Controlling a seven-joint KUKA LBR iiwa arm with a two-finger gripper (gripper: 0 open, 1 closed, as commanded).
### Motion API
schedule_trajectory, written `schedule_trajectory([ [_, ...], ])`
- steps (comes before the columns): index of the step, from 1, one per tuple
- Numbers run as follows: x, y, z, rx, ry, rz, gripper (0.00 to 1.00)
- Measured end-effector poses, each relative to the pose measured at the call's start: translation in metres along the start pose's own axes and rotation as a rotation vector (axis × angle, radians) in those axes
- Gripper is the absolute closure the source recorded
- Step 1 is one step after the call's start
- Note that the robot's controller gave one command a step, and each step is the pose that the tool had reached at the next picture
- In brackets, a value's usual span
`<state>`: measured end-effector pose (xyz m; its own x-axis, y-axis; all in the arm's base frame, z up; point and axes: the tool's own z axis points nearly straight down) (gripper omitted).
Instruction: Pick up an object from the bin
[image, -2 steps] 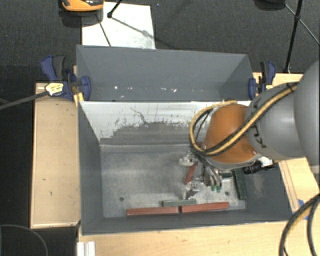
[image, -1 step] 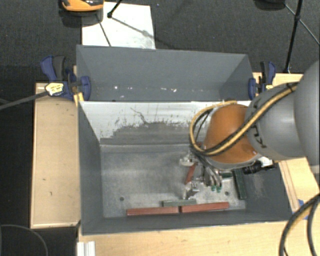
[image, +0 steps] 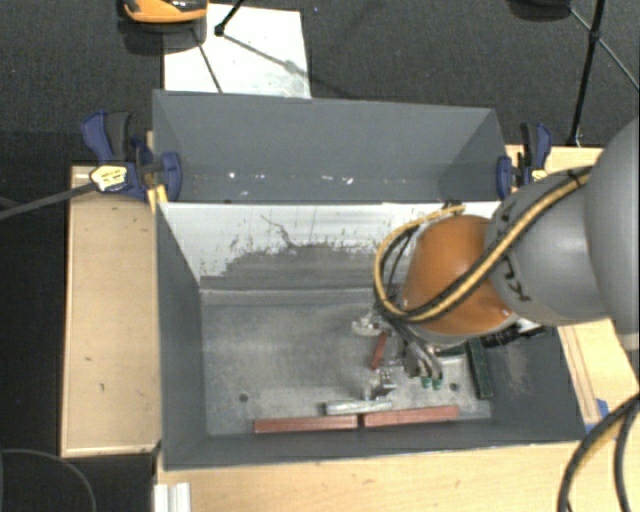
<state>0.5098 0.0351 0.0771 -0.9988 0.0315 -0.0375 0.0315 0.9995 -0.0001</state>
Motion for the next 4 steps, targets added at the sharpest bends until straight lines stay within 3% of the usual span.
schedule_trajectory([
  [1,-0.028,-0.04,0.005,-0.006,0.035,0.012,0.0],
  [2,-0.045,-0.073,0.004,-0.001,0.029,-0.001,1.0],
  [3,-0.045,-0.073,0.004,-0.001,0.029,0.0,1.0],
  [4,-0.052,-0.06,-0.097,-0.002,0.035,-0.041,1.0],
])
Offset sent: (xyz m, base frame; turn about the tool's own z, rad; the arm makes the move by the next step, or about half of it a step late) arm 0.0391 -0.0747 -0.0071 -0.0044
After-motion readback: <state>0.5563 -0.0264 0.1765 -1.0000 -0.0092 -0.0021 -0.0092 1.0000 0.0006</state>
